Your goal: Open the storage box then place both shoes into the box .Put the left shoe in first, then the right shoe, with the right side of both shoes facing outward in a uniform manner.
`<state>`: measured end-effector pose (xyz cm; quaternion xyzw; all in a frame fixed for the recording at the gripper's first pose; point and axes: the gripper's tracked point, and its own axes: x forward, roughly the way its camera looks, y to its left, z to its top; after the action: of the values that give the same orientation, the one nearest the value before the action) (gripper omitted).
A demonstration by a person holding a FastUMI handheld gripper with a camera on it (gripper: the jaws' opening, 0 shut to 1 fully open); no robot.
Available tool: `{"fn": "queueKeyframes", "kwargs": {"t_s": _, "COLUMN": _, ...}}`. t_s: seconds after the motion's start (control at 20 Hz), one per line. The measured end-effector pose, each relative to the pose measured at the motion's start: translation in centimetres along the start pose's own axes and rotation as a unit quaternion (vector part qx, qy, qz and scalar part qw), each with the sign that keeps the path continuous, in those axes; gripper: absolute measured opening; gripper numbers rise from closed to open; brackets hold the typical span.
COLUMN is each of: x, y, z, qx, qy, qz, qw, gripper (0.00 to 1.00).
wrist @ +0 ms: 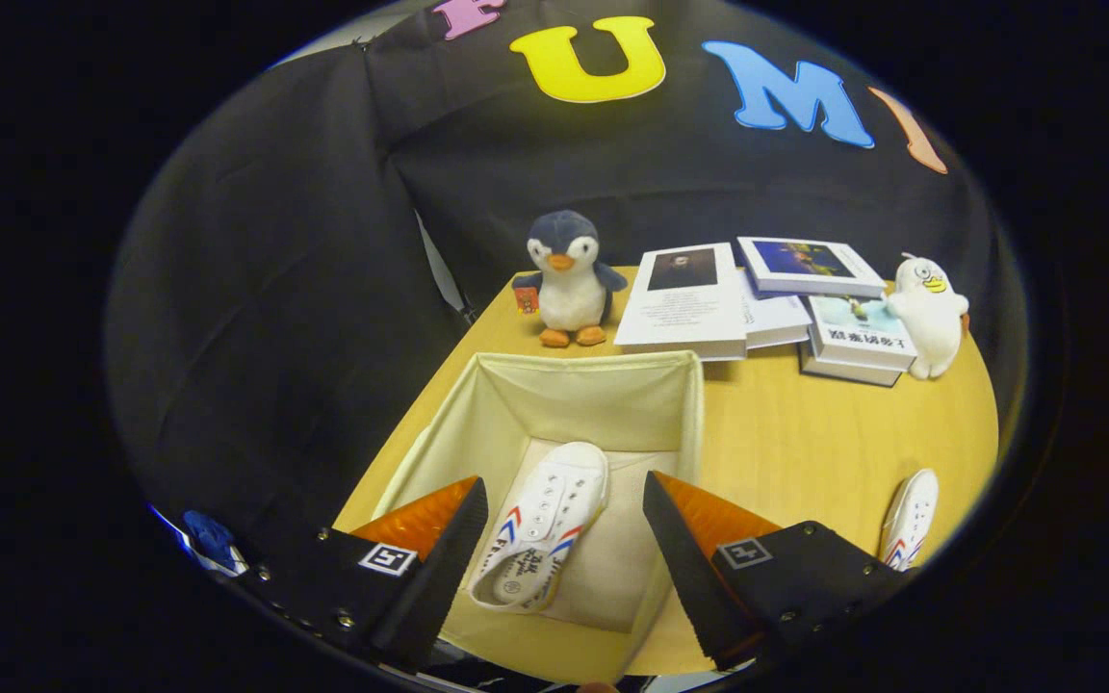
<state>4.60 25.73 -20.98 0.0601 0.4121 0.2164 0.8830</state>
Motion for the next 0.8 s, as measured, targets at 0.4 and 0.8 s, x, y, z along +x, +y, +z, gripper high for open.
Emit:
{"fn": "queueKeyframes", "kwargs": {"t_s": 0.4, "x": -6.5, "y": -11.8, "z": 0.5, "qx": 0.015, "qy": -0.040, "qz": -0.076, "qw": 0.996, "gripper": 0.98}}
{"fn": "queueKeyframes", "kwargs": {"t_s": 0.8, "x": -11.1, "y": -22.9, "z": -1.9, "qx": 0.041, "qy": -0.040, "qz": -0.150, "qw": 0.987, "gripper": 0.98}}
